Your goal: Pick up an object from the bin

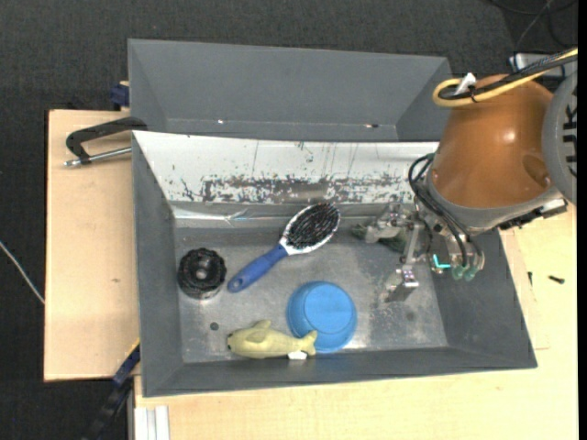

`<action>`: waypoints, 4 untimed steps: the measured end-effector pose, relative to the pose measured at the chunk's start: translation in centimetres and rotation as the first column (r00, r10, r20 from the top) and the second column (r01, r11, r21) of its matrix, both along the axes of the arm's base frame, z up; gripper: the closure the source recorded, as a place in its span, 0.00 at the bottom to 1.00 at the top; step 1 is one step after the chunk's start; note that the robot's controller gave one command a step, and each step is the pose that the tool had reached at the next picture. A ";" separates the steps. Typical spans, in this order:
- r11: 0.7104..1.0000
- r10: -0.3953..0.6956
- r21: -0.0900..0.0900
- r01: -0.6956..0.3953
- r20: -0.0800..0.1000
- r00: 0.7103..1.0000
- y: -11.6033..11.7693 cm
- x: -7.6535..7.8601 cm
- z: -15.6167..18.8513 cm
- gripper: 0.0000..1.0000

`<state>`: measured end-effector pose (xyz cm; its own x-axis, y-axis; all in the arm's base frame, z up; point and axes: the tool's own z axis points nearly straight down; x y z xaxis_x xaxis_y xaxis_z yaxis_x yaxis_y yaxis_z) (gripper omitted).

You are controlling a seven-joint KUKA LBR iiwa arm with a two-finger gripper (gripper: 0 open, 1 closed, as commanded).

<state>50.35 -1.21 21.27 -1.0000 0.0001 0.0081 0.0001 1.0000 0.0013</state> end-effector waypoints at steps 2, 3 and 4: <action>0.950 -0.312 -0.001 0.312 0.020 0.950 -9.0 10.1 -11.0 0.00; 0.922 -0.386 0.001 0.386 0.010 0.922 -6.5 10.0 -11.2 0.00; 0.789 -0.615 -0.001 0.615 0.009 0.789 -5.6 9.6 -13.9 0.00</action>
Offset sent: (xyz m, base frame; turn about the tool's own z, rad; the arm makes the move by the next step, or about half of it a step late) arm 0.0841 -0.0223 -0.1427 0.2522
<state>59.99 -6.77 7.38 -0.7885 0.6150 -0.0011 0.6150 0.7885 0.0003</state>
